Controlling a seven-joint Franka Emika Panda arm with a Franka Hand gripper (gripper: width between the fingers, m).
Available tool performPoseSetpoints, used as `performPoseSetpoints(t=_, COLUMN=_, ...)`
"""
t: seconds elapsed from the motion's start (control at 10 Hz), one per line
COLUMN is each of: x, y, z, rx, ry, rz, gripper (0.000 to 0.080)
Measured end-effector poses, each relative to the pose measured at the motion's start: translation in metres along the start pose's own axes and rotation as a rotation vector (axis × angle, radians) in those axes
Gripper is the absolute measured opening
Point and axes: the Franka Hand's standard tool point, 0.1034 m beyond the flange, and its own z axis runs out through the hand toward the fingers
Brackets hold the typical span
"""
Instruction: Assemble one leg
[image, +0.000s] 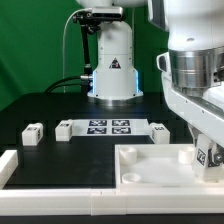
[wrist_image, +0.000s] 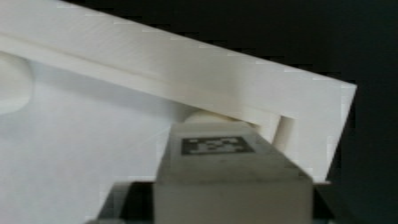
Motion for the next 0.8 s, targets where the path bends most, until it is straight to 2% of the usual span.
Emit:
performPoseSetpoints(t=0.2, x=-0.0002, y=0.0, z=0.0002, rx=0.0, ry=0.0, rz=-0.077, gripper=0.0293)
performPoseSetpoints(t=0.3, x=-0.0008, y=0.0, z=0.0003, rx=0.0, ry=-0.001, rz=-0.078, gripper=0.0398)
performPoseSetpoints(t=0.4, x=-0.0009, y=0.0, z=0.0004, rx=-0.001, ry=0.0, rz=-0.117, gripper=0.0567)
performPoseSetpoints(t=0.5, x=-0.0014, y=0.0004, z=0.0006, rx=-0.003, ry=0.001, rz=-0.268, gripper=0.0632)
performPoseSetpoints(t=0.8, x=-0.0011, y=0.0009, z=0.0019, rx=-0.006, ry=0.0, rz=-0.653, gripper=0.0644)
